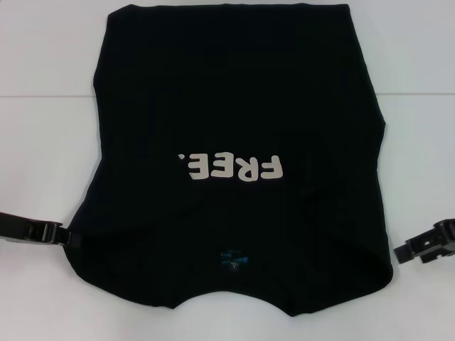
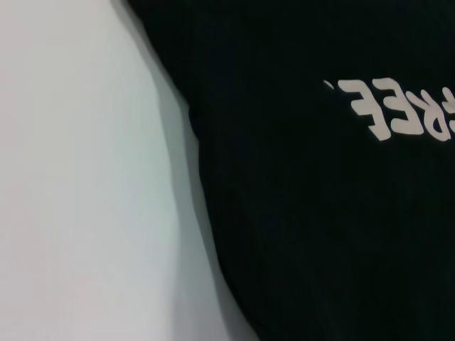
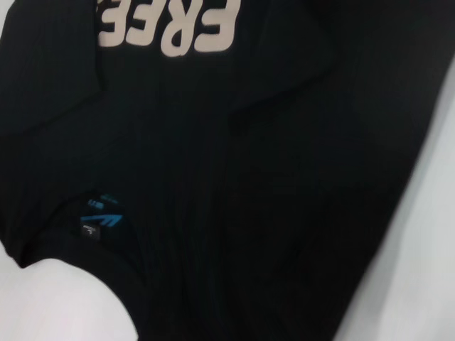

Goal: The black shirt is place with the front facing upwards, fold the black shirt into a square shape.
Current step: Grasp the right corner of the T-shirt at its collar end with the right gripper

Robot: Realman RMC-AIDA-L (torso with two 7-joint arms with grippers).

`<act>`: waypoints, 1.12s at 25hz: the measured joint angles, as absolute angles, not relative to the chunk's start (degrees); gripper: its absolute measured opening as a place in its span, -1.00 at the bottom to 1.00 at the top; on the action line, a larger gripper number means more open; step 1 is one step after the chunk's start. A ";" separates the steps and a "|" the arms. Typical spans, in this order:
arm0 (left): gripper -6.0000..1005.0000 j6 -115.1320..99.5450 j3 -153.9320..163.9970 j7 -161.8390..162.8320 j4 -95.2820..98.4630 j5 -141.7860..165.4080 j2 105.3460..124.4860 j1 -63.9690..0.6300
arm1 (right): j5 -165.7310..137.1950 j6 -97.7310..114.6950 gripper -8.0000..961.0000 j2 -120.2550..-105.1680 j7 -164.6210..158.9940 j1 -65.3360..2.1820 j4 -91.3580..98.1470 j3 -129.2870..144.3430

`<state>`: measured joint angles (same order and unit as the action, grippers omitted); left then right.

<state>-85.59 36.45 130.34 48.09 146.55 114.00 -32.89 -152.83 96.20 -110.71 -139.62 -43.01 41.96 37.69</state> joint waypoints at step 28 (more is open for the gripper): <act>-0.91 -85.16 36.30 130.08 45.79 146.51 113.09 -33.84 | -154.43 89.02 0.32 -113.47 -141.66 -46.58 37.72 43.68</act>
